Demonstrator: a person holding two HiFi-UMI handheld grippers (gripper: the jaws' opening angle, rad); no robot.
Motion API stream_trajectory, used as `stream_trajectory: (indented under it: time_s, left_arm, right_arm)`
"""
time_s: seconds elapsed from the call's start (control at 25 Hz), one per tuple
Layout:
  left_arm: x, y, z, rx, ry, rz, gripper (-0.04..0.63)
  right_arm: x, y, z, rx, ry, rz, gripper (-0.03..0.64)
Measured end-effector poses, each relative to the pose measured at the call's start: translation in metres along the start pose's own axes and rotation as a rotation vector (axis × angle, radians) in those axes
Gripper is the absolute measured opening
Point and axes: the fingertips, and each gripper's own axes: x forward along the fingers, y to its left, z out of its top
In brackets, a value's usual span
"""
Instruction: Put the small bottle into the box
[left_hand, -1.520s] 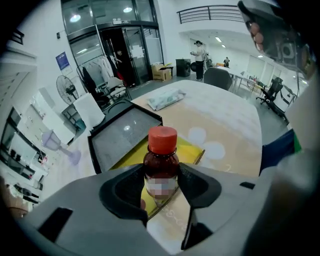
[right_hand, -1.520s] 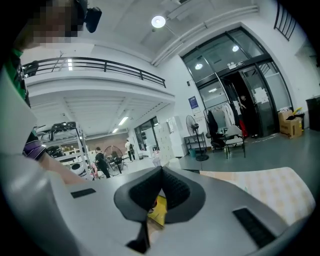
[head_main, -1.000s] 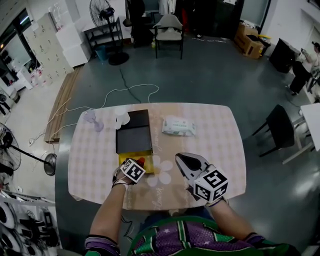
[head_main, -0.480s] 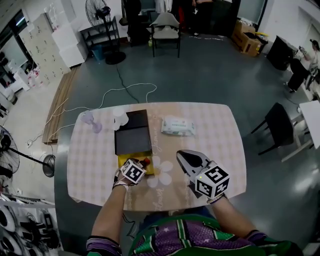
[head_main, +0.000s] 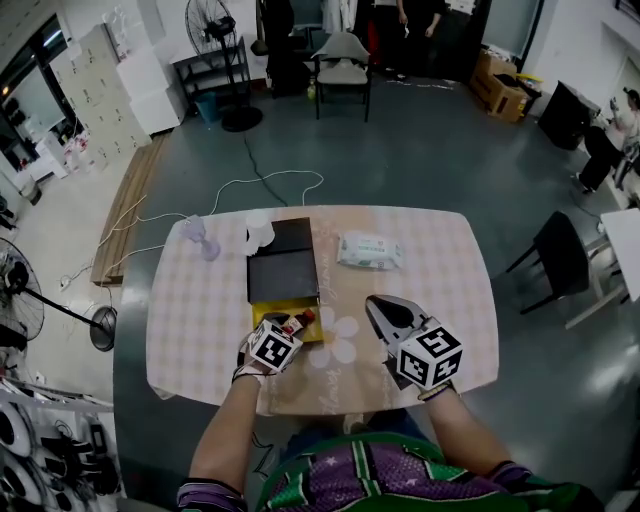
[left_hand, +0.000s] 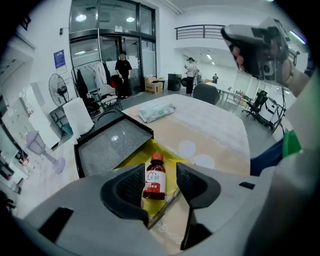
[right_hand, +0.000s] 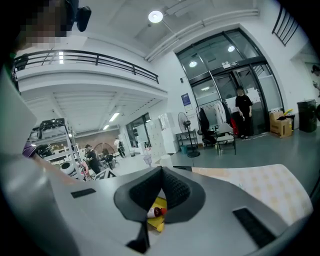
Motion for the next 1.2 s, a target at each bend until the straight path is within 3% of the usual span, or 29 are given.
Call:
stream_trajectory:
  time_s: [0.4,0.64,1.0,1.2]
  left_arm:
    - [-0.089,-0.016,0.006,-0.092,-0.201,0.029,0.219]
    - [-0.173,-0.018,0.008,-0.192,-0.399,0.056,0.219]
    - [-0.309,-0.017,0.016,-0.216,-0.688,0.141,0.219]
    - [-0.373,-0.019,0.023,-0.190,-0.809,0.215,0.219]
  right_arm:
    - [-0.021,0.004,-0.013,-0.011,0.004,-0.134,0.006]
    - [-0.041,0.036,-0.004,-0.028,-0.033,-0.173,0.006]
    - [-0.082,0.103,0.030,-0.076,-0.149,-0.201,0.006]
    - [-0.114,0.131,0.065,-0.118,-0.253,-0.205,0.006]
